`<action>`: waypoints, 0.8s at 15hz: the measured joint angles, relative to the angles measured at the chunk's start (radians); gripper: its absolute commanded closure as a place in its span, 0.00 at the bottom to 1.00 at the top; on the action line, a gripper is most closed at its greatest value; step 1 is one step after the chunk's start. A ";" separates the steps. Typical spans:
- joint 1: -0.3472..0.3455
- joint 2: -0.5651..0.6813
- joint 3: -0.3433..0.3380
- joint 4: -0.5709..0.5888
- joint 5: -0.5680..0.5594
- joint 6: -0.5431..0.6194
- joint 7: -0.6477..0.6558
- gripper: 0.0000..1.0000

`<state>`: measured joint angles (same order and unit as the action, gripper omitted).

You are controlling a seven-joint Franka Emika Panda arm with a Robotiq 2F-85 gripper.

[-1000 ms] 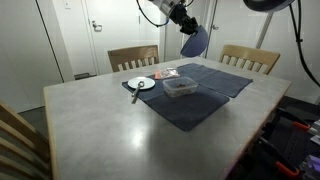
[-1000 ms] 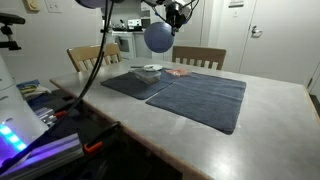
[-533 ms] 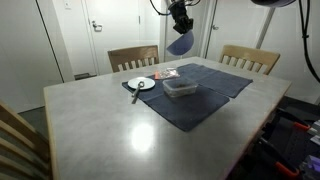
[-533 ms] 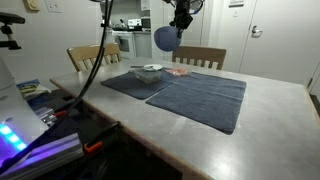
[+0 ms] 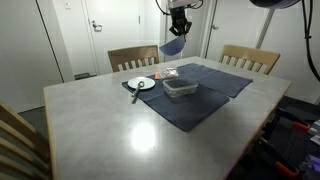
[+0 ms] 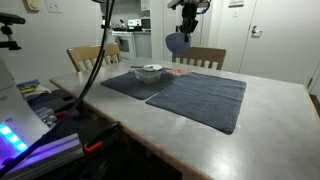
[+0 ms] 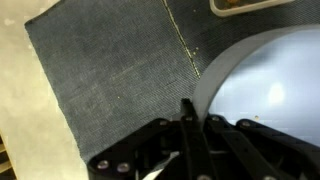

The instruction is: Pour the contents of the bowl into the tupperware

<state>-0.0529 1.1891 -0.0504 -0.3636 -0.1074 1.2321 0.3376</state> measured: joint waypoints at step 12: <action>-0.089 0.000 0.009 0.000 0.153 -0.058 0.656 0.99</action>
<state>-0.1417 1.1890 -0.0412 -0.3636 0.0461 1.1745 0.9938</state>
